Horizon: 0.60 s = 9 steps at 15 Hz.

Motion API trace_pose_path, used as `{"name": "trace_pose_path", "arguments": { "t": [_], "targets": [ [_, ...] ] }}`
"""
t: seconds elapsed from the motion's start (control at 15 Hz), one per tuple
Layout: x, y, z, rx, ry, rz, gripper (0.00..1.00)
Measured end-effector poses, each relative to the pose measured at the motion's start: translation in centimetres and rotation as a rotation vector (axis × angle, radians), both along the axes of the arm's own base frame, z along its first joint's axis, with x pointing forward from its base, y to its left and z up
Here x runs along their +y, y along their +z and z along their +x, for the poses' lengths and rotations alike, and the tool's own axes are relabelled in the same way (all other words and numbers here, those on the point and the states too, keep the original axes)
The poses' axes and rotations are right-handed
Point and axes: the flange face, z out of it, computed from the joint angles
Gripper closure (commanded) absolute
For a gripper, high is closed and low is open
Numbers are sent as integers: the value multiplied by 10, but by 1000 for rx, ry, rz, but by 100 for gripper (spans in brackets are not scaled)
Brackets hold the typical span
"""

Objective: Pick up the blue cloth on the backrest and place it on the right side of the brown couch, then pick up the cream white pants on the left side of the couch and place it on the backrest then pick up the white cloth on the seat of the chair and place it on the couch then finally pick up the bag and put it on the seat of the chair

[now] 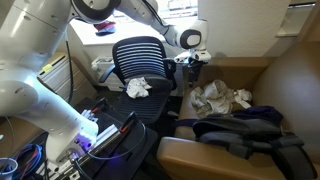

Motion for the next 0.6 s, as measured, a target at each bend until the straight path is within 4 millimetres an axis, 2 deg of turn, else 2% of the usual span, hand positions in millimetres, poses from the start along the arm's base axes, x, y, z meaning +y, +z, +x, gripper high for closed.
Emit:
{"name": "trace_pose_path", "arguments": {
  "t": [0.07,0.33,0.4,0.53,0.6],
  "targets": [
    [-4,-14,-2,4,-38,-41,0],
    [-22,-99,-26,32,-241,-173,0],
    [-25,-115,-29,25,-292,-202,0],
    [-30,-136,-31,5,-370,-239,0],
    [-32,-139,-30,0,-384,-246,0]
  ]
}}
